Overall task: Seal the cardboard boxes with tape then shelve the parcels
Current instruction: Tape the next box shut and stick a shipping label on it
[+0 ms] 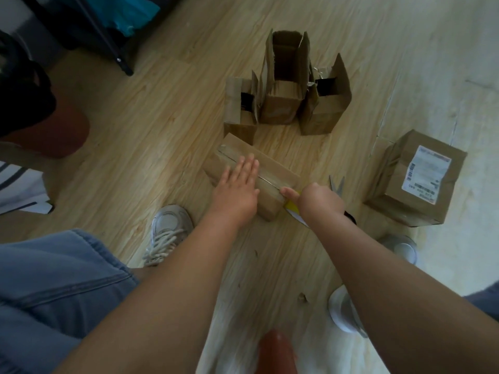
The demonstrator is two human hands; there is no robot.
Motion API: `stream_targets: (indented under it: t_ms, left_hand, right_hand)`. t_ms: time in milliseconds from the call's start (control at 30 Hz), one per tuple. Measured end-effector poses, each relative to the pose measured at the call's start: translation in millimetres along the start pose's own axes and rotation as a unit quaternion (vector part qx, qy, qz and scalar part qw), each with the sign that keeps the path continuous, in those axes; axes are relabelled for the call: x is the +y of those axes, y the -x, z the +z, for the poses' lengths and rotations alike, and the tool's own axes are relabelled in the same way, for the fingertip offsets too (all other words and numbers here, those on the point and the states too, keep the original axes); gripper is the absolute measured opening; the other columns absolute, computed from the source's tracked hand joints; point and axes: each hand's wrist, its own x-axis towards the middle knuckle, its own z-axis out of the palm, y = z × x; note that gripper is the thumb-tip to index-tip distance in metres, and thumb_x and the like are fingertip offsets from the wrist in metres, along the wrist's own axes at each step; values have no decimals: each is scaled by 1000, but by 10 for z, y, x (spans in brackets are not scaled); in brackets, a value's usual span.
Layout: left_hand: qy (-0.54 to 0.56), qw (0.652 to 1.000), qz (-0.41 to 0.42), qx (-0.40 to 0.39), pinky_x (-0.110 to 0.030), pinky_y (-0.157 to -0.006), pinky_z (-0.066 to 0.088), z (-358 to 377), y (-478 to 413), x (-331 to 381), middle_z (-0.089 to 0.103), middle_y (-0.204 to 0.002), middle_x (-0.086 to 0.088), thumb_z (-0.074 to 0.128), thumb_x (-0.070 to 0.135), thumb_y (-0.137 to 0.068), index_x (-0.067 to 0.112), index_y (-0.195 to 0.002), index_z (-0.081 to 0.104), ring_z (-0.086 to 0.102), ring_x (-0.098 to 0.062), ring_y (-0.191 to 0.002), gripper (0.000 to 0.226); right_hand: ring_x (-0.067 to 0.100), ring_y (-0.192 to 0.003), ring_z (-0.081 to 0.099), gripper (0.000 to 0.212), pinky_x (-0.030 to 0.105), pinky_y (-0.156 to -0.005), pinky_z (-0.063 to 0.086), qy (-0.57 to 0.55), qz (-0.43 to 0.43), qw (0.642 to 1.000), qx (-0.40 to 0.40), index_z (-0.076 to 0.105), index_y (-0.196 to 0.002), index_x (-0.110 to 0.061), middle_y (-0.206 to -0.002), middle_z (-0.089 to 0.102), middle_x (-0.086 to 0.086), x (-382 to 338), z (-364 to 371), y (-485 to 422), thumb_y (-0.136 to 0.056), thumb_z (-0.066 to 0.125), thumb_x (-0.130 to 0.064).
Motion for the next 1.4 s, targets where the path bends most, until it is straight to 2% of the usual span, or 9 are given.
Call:
stream_targets:
  t_ms: [267,367,467,600,800,967,1100,1233,1400]
  left_hand:
    - [30,998,19,-45,-39,-121,-15,167,95,102,-27,-160,2,14,37,-107,18,-154,-18,-27,-13,-146,60]
    - [17,998,20,-51,-38,-120,-16,150,96,124,-29,-160,2,12,38,-107,18,-154,-19,-28,-12,-146,59]
    - [16,998,18,-50,-38,-121,-15,144,101,134,-28,-160,1,12,37,-107,18,-154,-18,-28,-13,-146,59]
    - [3,1000,10,-15,-38,-123,-8,137,119,217,-24,-161,-3,15,33,-108,14,-154,-15,-22,-18,-149,59]
    - [15,997,76,-7,-36,-121,-11,228,255,294,-17,-164,4,17,23,-108,19,-156,-9,-18,-17,-150,55]
    - [-2,996,84,-23,-37,-121,-8,202,193,231,-15,-164,4,18,26,-108,20,-157,-8,-15,-16,-151,56]
    - [12,997,72,-31,-37,-122,3,73,176,289,-2,-166,4,31,23,-102,20,-158,5,-4,-15,-152,62]
    - [-11,996,87,14,-36,-111,33,-132,96,284,20,-163,5,57,19,-87,23,-155,24,21,-17,-147,76]
    - [-142,983,111,-24,-37,-101,44,-263,-78,374,-4,-165,1,71,24,-81,24,-158,-4,21,-26,-141,107]
  right_hand:
    - [21,-59,53,72,28,-50,37,-32,-17,999,-14,49,-76,-9,-70,55,7,25,20,-28,-86,43,-79]
    - [18,-65,54,65,29,-53,37,-140,-60,986,-63,64,-105,-6,-73,55,3,159,-11,-45,-94,46,-68]
    - [15,-76,52,57,27,-57,35,-204,-99,970,-82,59,-132,-7,-80,50,-4,274,-1,-67,-99,52,-53]
    - [14,-64,50,47,29,-51,33,-176,-113,976,-63,63,-106,-6,-73,52,0,262,29,-81,-99,53,-51]
    - [19,-77,55,54,28,-53,34,-179,-114,976,-54,60,-128,-5,-80,55,-1,287,70,-102,-99,52,-51]
    - [18,-67,53,52,30,-51,33,-155,-104,981,-50,64,-108,-4,-75,55,3,236,95,-144,-99,51,-53]
    - [21,-71,58,54,30,-55,38,-135,-100,985,-48,63,-110,-6,-76,57,4,222,103,-137,-99,48,-57]
    - [22,-78,59,60,31,-60,42,-141,-100,984,-47,59,-128,-7,-83,59,3,233,77,-139,-99,47,-58]
    - [28,-111,62,58,31,-76,44,-172,-125,976,-50,55,-138,-10,-125,65,11,294,43,-63,-100,51,-52]
